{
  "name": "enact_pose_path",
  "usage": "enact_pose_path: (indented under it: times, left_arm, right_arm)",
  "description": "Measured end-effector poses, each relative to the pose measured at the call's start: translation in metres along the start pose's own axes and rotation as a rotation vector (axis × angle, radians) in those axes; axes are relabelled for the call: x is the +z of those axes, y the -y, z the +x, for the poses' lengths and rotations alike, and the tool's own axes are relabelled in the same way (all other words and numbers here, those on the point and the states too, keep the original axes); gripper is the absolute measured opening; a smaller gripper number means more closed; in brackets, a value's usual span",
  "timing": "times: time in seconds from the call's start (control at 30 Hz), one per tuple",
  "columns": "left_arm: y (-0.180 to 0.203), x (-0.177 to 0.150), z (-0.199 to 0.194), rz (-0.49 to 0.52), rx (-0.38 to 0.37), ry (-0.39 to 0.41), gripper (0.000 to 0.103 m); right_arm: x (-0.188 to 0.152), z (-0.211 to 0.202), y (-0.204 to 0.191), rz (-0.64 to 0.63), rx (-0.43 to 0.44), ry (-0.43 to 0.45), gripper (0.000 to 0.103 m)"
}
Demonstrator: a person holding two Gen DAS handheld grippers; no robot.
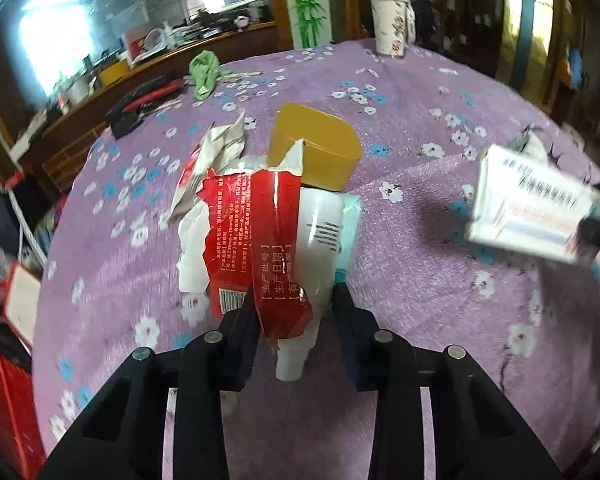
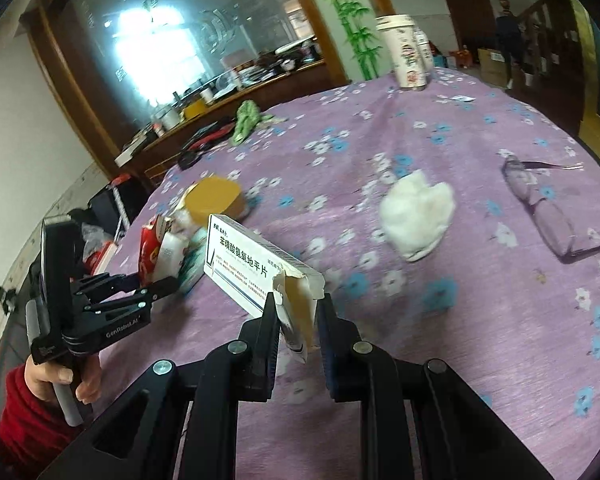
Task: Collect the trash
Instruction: 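Lift the red wrapper with the left tool while the right tool holds the white box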
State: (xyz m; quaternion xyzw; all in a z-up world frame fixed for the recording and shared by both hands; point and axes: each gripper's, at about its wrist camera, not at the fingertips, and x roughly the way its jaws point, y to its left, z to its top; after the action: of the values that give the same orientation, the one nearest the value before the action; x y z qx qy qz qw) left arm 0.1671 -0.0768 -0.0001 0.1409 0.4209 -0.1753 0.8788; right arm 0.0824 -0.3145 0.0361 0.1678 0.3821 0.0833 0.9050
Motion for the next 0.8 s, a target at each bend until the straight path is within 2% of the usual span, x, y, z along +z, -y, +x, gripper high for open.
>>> enact_pose_path:
  times: [0.17,0.3,0.53,0.6,0.67,0.8]
  left_arm:
    - [-0.009,-0.019,-0.022,-0.083,-0.008,0.038,0.022]
    - [-0.018,-0.035,-0.034,-0.132,-0.014,0.052,0.021]
    - [-0.028,-0.045,-0.035,-0.155,-0.046,0.038,0.022]
    - [-0.030,-0.043,-0.032,-0.161,-0.041,0.034,0.023]
    - [-0.034,-0.042,-0.028,-0.177,-0.029,0.031,0.029]
    - [-0.043,-0.038,-0.021,-0.200,-0.022,0.023,0.030]
  right_arm:
    - [-0.007,0.009,-0.017,-0.036,0.010,-0.016,0.019]
    - [-0.011,0.017,-0.030,-0.058,0.017,-0.035,0.019]
    - [-0.013,0.017,-0.039,-0.072,0.011,-0.035,0.019]
    - [-0.015,0.016,-0.040,-0.071,0.007,-0.036,0.019]
    - [-0.016,0.015,-0.040,-0.068,0.005,-0.037,0.019]
    - [-0.016,0.013,-0.038,-0.065,0.001,-0.035,0.019]
